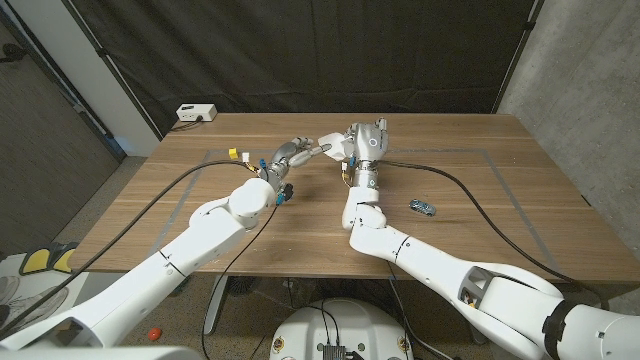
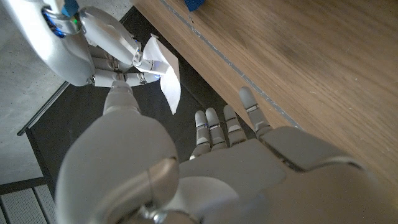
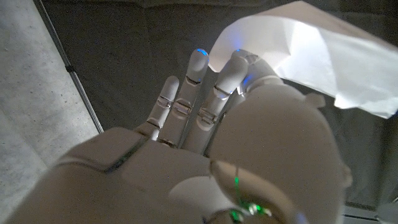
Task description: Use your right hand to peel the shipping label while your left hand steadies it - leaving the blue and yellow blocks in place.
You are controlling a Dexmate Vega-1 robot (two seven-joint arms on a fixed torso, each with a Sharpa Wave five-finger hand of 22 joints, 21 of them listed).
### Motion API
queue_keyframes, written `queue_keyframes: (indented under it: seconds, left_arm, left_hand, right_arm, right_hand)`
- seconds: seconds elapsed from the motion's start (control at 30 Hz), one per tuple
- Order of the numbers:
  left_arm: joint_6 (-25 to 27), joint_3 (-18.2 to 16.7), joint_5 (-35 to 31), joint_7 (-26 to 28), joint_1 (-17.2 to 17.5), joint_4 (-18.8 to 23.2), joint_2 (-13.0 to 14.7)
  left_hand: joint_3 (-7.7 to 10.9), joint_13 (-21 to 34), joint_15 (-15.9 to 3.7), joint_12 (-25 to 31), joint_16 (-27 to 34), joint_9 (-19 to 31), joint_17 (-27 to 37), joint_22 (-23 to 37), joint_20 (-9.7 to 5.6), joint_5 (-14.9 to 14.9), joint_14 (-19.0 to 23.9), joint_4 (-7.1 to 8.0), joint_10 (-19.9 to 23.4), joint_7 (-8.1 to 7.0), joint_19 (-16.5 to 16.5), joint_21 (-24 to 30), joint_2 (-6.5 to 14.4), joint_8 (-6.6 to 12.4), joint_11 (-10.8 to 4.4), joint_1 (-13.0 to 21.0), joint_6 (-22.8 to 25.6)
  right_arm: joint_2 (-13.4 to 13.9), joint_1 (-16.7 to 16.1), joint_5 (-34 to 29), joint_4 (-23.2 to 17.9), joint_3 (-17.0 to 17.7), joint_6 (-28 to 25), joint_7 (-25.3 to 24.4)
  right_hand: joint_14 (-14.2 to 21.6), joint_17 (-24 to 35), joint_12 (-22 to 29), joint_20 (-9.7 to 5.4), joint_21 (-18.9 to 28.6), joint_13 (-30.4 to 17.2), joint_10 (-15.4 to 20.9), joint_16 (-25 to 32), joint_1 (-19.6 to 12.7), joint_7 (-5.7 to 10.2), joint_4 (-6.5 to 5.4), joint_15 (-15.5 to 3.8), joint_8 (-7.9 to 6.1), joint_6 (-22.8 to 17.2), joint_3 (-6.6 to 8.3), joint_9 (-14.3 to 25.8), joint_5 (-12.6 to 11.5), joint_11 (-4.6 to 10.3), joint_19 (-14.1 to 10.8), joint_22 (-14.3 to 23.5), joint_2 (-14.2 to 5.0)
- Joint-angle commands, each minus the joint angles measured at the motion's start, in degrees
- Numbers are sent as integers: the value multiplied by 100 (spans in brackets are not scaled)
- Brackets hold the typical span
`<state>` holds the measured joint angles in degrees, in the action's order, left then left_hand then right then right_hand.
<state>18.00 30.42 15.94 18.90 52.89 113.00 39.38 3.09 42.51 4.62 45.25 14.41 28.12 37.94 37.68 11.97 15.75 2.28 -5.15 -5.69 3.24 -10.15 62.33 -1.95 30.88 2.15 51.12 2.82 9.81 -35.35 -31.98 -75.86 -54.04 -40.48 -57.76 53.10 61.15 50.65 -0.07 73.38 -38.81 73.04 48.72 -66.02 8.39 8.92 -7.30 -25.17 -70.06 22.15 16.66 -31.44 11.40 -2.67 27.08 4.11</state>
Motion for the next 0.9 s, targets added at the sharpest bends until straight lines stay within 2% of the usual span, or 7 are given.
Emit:
queue_keyframes:
  seconds: [0.03, 0.23, 0.4, 0.53, 0.67, 0.8, 0.9]
  left_arm:
    - [53, 253, -448, -121, -210, -227, -6]
    - [57, 240, -431, -60, -212, -326, -172]
    - [-102, 209, -203, 82, -155, -571, -561]
    - [-86, 220, -45, 65, -165, -648, -708]
    - [-122, 201, 188, -104, -206, -724, -769]
    - [-148, 195, 485, -455, -292, -779, -742]
    - [-242, 179, 580, -448, -266, -786, -781]
  left_hand:
    - [28, -136, -26, 1, 18, -119, -26, -4, 6, -6, 88, -120, 129, -78, -853, 92, 7, -18, 7, 221, 275]
    - [-2, -361, -81, 5, 42, -307, -70, -34, 12, -52, 254, -150, 413, -148, -739, 163, -20, 28, -74, 315, 882]
    - [-157, -632, -221, 54, 97, -536, -125, -74, 19, -91, 582, -83, 852, -181, -582, 258, -139, 70, -219, 194, 1592]
    - [-218, -721, -293, 72, 124, -607, -141, -82, 19, -85, 722, -50, 998, -182, -495, 306, -173, 72, -285, 133, 1772]
    - [-250, -885, -410, 134, 154, -748, -192, -100, 17, -52, 978, -59, 1344, -247, -320, 404, -165, 141, -419, 193, 2284]
    - [-242, -944, -416, 119, 141, -812, -202, -107, 18, -38, 1002, -65, 1363, -253, -288, 431, -132, 48, -433, 236, 2203]
    - [-232, -983, -423, 130, 132, -858, -208, -111, 18, -32, 1015, -65, 1431, -261, -279, 445, -97, 13, -472, 261, 2230]
  right_arm:
    - [4, -159, 385, -587, 317, 100, 148]
    - [-6, -116, 273, -455, 225, 271, -45]
    - [-48, -53, 110, -311, 106, 351, -206]
    - [-71, -16, 54, -216, 68, 384, -251]
    - [-105, 14, 27, -147, 50, 403, -277]
    - [-145, 64, 27, -70, 32, 399, -246]
    - [-181, 95, 63, -9, 50, 403, -232]
  right_hand:
    - [69, 0, -7, 14, 79, -29, 56, -20, -13, -264, 13, -559, -44, -202, 83, 27, -84, -1, 37, -10, 76]
    - [102, -8, -16, 15, 165, -70, 60, -24, 19, -267, 12, -560, -40, -191, 134, 39, -156, 3, 53, -23, 112]
    - [120, -23, -56, 14, 242, -49, 78, -33, 50, -263, 12, -563, -35, -202, 179, 35, -215, 4, 70, -41, 145]
    - [139, -28, -65, 6, 278, -52, 89, -28, 62, -266, 11, -566, -34, -203, 197, 39, -238, 5, 70, -49, 154]
    - [156, -36, -81, 3, 329, -63, 92, -24, 81, -264, 10, -568, -29, -204, 221, 39, -267, 1, 74, -62, 168]
    - [167, -40, -88, 7, 366, -71, 105, -21, 96, -266, 8, -569, -30, -207, 240, 46, -291, 9, 81, -74, 175]
    - [191, -27, -97, 9, 393, -78, 107, -2, 107, -266, 8, -569, -28, -202, 250, 49, -307, 5, 87, -83, 187]
